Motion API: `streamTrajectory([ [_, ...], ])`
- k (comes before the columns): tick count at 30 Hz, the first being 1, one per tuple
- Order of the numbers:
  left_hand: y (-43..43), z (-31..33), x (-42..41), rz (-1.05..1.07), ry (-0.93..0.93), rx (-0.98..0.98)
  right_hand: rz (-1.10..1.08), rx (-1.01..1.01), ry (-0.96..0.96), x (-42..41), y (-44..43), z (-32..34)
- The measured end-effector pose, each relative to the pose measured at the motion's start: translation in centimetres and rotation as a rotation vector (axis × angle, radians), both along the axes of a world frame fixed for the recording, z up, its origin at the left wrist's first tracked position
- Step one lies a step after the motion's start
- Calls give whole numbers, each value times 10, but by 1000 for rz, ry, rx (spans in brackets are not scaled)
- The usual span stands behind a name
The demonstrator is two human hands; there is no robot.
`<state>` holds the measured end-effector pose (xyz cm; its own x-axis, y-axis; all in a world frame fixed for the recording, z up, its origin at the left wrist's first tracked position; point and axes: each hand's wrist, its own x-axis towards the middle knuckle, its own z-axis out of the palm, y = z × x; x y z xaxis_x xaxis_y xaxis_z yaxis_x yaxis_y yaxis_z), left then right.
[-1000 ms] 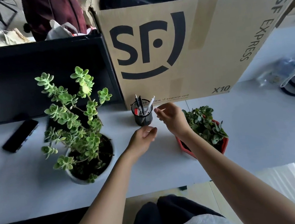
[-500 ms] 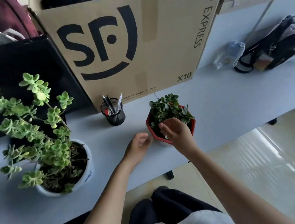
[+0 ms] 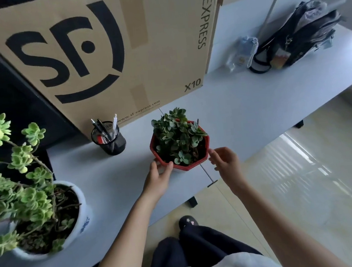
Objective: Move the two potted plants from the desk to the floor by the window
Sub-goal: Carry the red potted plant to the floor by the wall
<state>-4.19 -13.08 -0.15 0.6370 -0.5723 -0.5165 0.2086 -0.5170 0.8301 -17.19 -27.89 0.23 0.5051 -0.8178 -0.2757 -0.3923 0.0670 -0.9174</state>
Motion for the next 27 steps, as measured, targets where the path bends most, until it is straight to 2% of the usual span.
streamTrajectory([
  [4,-4,-1,0,15,26,7,-33,140,-31,-1,-8,-10],
  [10,-5,-11,3,24,61,31,90,369,-43,4,-12,-24],
  [21,-8,-20,5,54,100,-70,180,499,-154,18,-18,-33],
  [27,-10,-21,4,151,250,-181,222,594,-221,21,-19,-37],
])
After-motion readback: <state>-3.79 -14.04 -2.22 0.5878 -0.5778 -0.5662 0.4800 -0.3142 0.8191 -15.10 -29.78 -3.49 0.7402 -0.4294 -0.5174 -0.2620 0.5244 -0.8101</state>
